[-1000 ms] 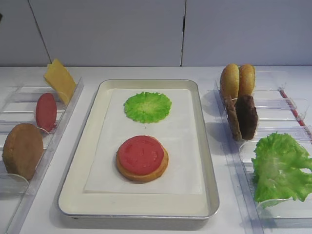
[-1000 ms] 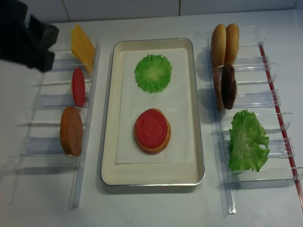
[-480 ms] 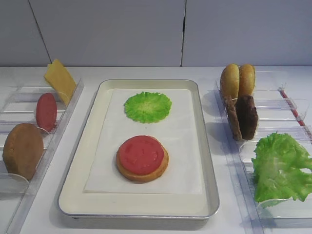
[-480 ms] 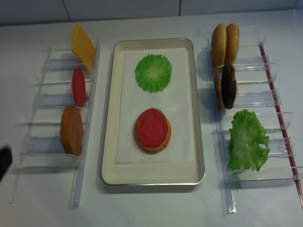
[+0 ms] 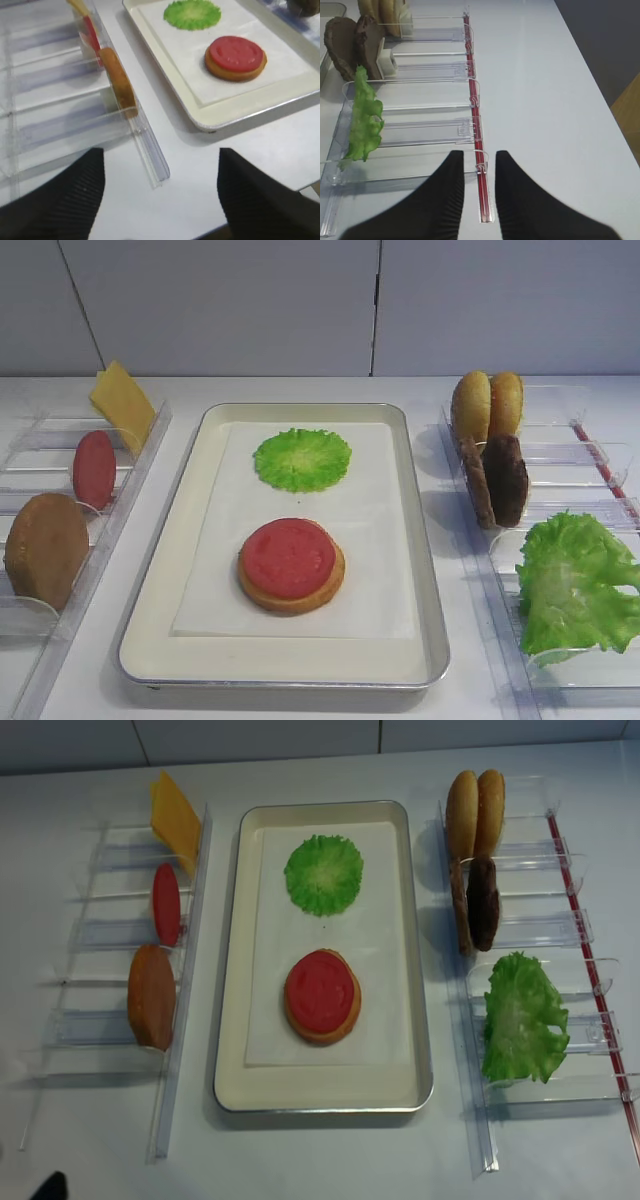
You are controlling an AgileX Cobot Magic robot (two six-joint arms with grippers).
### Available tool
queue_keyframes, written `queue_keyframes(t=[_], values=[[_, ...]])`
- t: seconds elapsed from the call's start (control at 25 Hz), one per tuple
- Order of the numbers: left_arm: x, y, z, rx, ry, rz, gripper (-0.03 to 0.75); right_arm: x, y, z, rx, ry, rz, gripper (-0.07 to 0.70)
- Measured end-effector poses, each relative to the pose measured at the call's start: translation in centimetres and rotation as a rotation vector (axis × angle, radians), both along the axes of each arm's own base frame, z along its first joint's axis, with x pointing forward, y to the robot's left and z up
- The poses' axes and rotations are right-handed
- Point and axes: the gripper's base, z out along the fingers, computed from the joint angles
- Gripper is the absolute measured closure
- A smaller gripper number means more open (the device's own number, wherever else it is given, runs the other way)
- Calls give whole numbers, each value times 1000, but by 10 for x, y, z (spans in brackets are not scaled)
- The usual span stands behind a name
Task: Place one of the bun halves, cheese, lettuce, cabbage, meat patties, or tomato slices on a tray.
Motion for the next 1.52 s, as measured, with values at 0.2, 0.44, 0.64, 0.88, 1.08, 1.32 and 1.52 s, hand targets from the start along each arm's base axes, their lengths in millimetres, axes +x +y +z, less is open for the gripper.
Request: queue_keyframes(t=[0.2,0.44,0.64,0.88,1.08,1.32,1.52], values=[[3,2,-13,24,67,30,249,0,0,0,0,0,0,448],[5,8,-13,19,72,112,249,0,0,0,0,0,0,449],[5,7,-13,10,74,193,249,0,0,0,0,0,0,449],[4,6,-13,5,75,314,249,0,0,0,-5,0,3,449],[4,5,-13,18,72,298,249,0,0,0,-5,0,3,474],[4,3,-13,29,70,264,249,0,0,0,-5,0,3,500],[4,3,-13,28,70,266,249,0,0,0,-5,0,3,503]])
